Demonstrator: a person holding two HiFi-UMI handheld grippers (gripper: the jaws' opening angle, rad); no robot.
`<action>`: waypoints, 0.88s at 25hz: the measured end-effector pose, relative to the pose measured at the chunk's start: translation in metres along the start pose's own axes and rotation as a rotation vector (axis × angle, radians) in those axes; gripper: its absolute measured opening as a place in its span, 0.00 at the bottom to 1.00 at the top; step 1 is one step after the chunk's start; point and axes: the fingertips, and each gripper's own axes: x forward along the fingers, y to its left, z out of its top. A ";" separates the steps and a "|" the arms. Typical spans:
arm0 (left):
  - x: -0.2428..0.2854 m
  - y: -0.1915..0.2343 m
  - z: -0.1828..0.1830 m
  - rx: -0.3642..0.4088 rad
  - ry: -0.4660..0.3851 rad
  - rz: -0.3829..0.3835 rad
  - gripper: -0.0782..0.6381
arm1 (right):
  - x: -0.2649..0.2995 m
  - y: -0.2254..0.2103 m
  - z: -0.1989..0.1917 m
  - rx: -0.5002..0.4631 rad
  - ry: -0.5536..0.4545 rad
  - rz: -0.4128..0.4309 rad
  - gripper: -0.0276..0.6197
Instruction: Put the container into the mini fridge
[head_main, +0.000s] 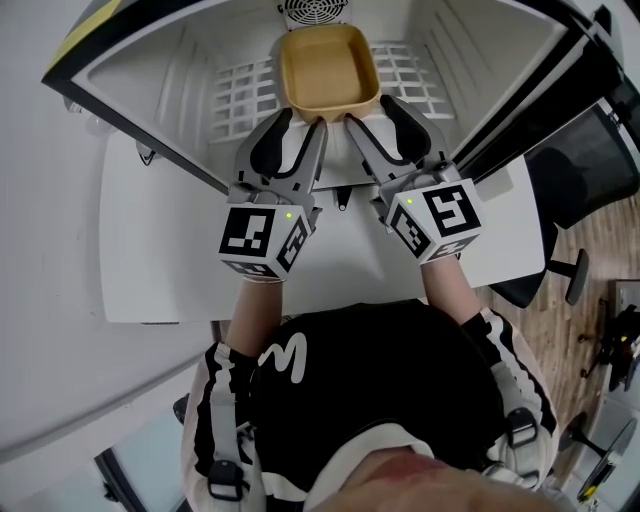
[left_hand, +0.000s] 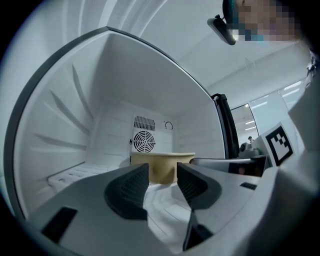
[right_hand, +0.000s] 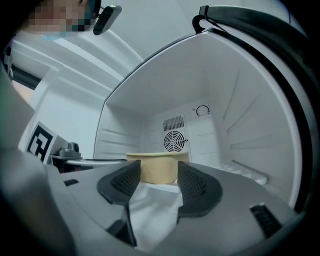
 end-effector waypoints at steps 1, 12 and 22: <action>-0.001 0.000 0.002 0.001 -0.005 0.004 0.36 | -0.002 0.000 0.001 0.000 -0.006 -0.003 0.41; -0.025 -0.010 0.005 -0.016 -0.028 0.017 0.36 | -0.025 0.011 0.004 0.023 -0.032 -0.003 0.41; -0.048 -0.021 0.001 -0.020 -0.032 0.002 0.36 | -0.045 0.027 0.000 0.026 -0.031 0.007 0.41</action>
